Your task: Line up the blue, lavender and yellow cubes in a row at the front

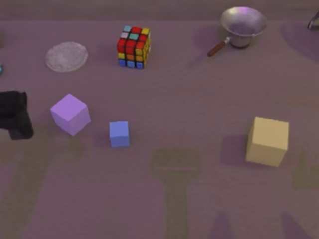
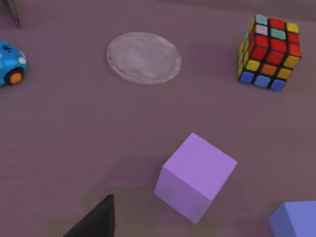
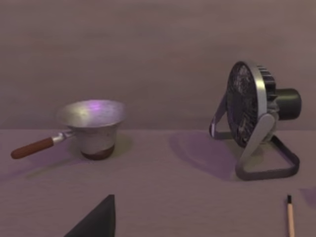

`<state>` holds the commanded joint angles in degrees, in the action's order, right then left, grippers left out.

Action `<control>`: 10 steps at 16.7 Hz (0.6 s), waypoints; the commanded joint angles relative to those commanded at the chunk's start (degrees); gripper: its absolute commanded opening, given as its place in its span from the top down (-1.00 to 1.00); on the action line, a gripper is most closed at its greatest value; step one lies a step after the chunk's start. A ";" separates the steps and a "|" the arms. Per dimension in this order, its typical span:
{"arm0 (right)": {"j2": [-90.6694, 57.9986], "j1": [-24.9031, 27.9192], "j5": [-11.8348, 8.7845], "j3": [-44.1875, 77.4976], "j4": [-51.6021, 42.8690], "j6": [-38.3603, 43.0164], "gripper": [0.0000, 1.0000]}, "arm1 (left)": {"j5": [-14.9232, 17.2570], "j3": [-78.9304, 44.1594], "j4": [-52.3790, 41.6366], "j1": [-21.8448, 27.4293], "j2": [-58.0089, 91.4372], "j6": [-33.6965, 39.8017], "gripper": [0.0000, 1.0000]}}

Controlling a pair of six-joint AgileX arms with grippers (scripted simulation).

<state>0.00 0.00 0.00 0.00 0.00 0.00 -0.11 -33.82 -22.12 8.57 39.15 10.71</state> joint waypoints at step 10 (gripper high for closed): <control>0.00 0.00 0.00 0.00 0.00 0.00 -1.00 | 0.22 -45.64 -31.97 12.43 60.22 14.27 -1.00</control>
<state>0.00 0.00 0.00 0.00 0.00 0.00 0.12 -79.46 -54.08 21.00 99.37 24.99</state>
